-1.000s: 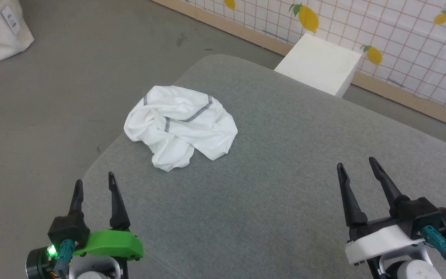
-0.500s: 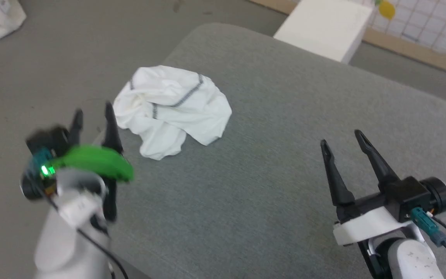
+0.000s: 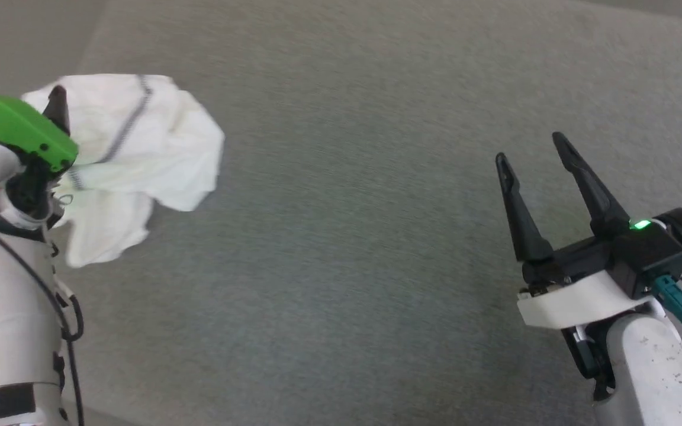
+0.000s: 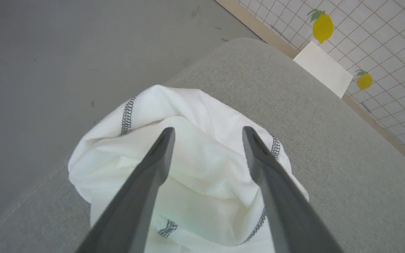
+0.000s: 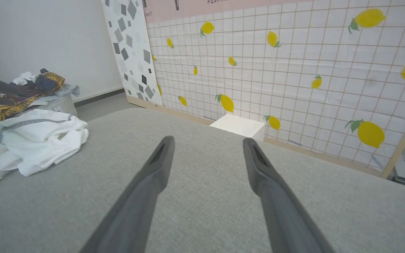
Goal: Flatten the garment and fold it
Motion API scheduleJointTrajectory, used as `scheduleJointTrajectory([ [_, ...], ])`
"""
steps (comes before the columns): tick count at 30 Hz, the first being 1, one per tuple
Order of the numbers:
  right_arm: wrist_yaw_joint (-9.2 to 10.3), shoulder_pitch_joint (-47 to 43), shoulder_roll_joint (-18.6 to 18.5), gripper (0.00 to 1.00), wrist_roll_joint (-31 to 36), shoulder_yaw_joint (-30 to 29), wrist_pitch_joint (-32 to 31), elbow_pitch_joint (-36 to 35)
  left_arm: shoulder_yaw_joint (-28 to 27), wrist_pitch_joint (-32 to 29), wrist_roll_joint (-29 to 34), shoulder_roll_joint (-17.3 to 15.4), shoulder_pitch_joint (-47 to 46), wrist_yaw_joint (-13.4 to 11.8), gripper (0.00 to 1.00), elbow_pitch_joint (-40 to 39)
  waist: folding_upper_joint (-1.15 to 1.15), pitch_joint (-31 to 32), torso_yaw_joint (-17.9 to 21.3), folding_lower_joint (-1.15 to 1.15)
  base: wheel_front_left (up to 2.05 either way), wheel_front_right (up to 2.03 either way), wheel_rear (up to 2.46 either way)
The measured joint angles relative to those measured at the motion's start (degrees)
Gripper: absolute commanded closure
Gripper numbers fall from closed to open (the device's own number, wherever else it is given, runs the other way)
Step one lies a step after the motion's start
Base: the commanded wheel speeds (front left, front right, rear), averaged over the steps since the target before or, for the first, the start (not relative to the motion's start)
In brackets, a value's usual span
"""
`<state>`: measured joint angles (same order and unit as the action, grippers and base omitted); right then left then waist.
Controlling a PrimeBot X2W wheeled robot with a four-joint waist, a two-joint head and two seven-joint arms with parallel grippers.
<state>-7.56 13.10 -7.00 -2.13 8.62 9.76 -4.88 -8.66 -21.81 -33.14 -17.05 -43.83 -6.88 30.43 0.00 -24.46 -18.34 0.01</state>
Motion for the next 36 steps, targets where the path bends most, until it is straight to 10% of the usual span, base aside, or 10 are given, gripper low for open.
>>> scheduleJointTrajectory([
  [10, 0.00, 1.57, 0.44, 0.00, -1.08, 0.55, 2.43, 2.60, -3.45, -20.58, -3.63, -4.63, 5.13, -10.46, 0.00, -6.70, 0.01, -8.31, 9.86, -0.01, 0.00, 0.00, 0.00],
  [11, 0.00, 1.65, 0.52, 0.00, -1.13, 0.54, 2.58, 3.10, -3.65, -22.24, -3.75, -5.48, 5.84, -10.95, 0.08, -8.24, 0.01, -8.85, 10.72, -0.01, 0.00, 0.00, 0.00],
  [13, 0.00, 1.65, 0.67, 0.00, -1.45, 0.53, 2.94, 3.86, -3.79, -23.81, -3.63, -7.20, 7.50, -11.09, 1.00, -11.20, 0.01, -9.50, 12.13, -0.01, 0.00, 0.00, 0.00],
  [25, 0.00, -1.97, 2.82, 0.00, -1.99, -2.11, 4.34, 9.36, 2.00, 12.81, 13.73, -12.67, 9.31, -5.36, 1.00, -17.86, 0.00, -1.61, 15.63, -0.01, 0.00, 0.00, 0.00],
  [36, 0.00, -8.06, 4.04, 0.00, -2.05, -5.33, 4.37, 9.88, 16.24, 23.42, 17.62, -6.73, -5.01, 2.70, 1.00, -20.16, 0.00, 13.20, 15.22, -0.02, 0.00, 0.00, 0.00],
])
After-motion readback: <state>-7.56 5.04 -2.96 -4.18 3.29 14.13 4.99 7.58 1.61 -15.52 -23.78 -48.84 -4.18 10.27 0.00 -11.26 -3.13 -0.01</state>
